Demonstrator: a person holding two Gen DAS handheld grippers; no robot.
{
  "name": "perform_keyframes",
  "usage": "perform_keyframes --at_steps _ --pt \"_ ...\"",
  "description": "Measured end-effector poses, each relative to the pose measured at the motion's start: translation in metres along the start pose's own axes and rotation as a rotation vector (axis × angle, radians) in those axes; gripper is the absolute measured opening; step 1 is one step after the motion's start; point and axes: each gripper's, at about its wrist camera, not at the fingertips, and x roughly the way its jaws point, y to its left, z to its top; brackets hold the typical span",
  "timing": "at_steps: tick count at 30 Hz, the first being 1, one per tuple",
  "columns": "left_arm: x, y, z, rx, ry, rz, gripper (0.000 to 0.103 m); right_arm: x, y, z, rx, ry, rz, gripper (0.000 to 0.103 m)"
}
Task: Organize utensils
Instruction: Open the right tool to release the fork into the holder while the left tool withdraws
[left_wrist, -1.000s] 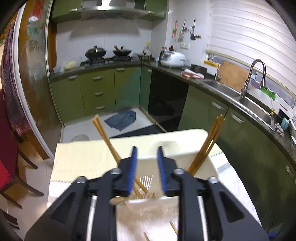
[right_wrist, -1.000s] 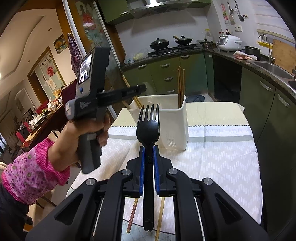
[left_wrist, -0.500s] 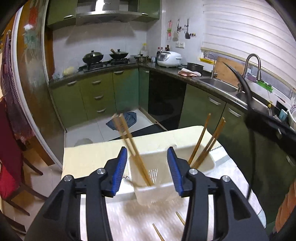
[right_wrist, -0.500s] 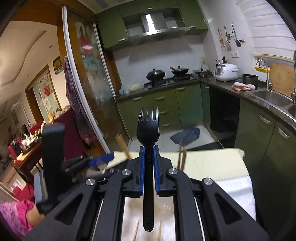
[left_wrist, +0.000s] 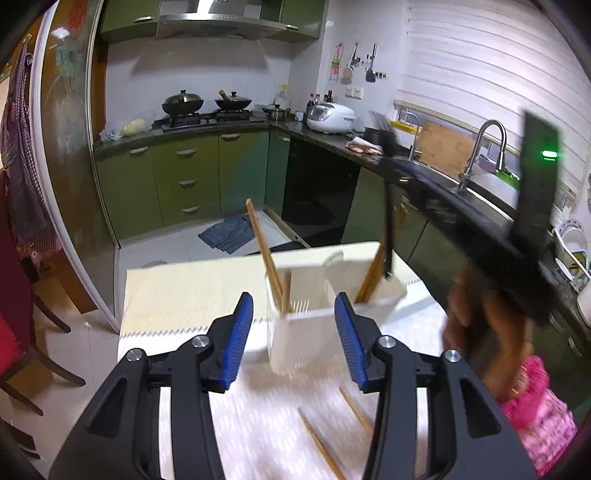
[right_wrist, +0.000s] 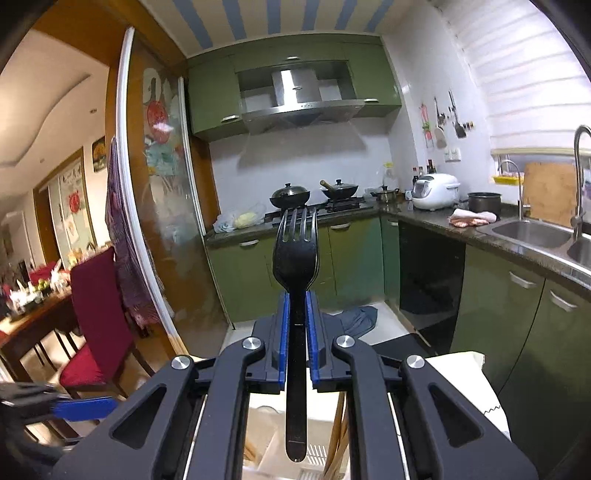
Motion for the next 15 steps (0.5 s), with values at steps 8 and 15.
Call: perform_keyframes --at_steps 8,15 --pt "-0.009 -0.001 -0.02 0.004 0.038 -0.019 0.047 0.007 0.013 -0.04 -0.081 -0.039 -0.05 0.01" --pt "-0.004 -0.004 -0.021 0.008 0.055 -0.021 0.047 -0.008 0.02 -0.069 -0.15 -0.046 -0.065 0.018"
